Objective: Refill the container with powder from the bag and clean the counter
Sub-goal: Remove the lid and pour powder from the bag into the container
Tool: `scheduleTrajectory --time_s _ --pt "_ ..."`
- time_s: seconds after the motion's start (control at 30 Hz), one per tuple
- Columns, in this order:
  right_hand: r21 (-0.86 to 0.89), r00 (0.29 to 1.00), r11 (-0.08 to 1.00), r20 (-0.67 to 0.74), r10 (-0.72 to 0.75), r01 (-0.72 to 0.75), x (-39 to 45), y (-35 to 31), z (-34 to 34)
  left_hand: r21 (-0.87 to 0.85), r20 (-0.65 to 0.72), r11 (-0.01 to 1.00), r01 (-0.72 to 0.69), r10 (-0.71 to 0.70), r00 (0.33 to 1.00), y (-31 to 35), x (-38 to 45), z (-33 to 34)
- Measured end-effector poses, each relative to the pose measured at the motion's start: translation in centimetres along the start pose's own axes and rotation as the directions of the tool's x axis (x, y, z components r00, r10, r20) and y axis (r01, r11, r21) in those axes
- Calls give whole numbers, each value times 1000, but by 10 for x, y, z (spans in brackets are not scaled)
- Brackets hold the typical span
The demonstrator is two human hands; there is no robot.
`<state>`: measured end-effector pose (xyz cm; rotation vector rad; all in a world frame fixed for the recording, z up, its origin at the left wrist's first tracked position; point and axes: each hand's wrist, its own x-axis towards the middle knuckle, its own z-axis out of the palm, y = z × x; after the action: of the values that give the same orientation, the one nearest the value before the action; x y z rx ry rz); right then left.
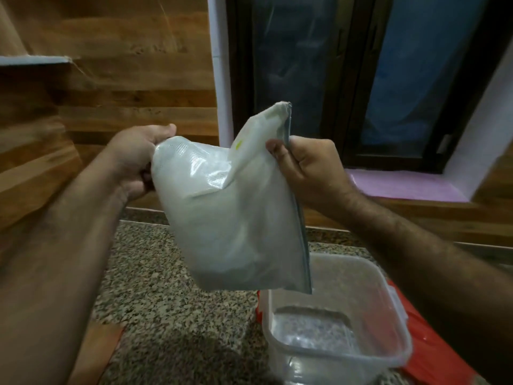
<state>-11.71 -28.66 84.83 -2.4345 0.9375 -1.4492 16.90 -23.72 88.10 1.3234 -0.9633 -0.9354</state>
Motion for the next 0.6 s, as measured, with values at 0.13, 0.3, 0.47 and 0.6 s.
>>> scheduleTrajectory --time_s 0.13,0.3,0.47,0.6 --pt "84 994 990 13 109 -110 -21 29 -7 105 -13 994 -15 16 1000 -3 -16 30" --pt "79 979 978 70 190 -195 -53 54 -18 142 -29 990 1 3 1000 -11 -28 64" --pt "102 953 949 74 293 -300 -82 73 -28 205 7 979 -3 2 1000 -8 -32 93" --pt "114 937 930 55 344 -349 -107 89 -38 262 40 965 -5 -5 999 -6 -38 119"
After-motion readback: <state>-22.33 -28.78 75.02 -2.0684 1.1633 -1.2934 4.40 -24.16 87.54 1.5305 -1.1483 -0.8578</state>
